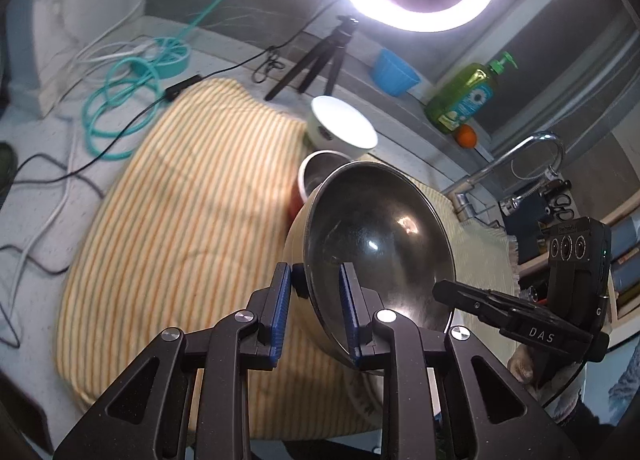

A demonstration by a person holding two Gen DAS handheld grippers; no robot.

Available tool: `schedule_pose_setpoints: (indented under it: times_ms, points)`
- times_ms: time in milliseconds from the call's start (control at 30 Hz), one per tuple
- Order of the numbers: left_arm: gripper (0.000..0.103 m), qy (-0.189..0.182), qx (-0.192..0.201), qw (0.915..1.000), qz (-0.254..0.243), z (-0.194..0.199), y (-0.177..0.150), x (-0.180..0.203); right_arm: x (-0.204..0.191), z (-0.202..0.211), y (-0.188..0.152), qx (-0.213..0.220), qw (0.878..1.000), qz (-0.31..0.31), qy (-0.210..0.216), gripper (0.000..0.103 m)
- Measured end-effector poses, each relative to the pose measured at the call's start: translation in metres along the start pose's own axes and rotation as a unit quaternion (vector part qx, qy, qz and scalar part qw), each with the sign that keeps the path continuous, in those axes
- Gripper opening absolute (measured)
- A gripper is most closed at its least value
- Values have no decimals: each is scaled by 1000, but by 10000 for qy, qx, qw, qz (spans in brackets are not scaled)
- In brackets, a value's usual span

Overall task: Organize plates and bowls
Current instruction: 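Lift the large steel bowl and carry it beside the plate stack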

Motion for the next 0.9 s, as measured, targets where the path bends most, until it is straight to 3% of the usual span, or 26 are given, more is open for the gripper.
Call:
schedule_pose_setpoints:
  times_ms: [500, 900]
  points:
    - [22, 248, -234, 9971, 676, 8, -60, -48, -23, -53, -48, -678, 9969, 386, -133, 20]
    - [22, 320, -361, 9953, 837, 6, -79, -62, -27, -76, -67, -961, 9936, 550, -224, 20]
Point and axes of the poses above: each gripper's, at about its wrist camera, not at the fingertips, and z roughly against the way its jaws point, x to its right, y to its top, the point moved 10 cm from there along -z, roughly the way its jaws point, and after that the axes turned 15 degrees about -z, right-handed, at the moved point
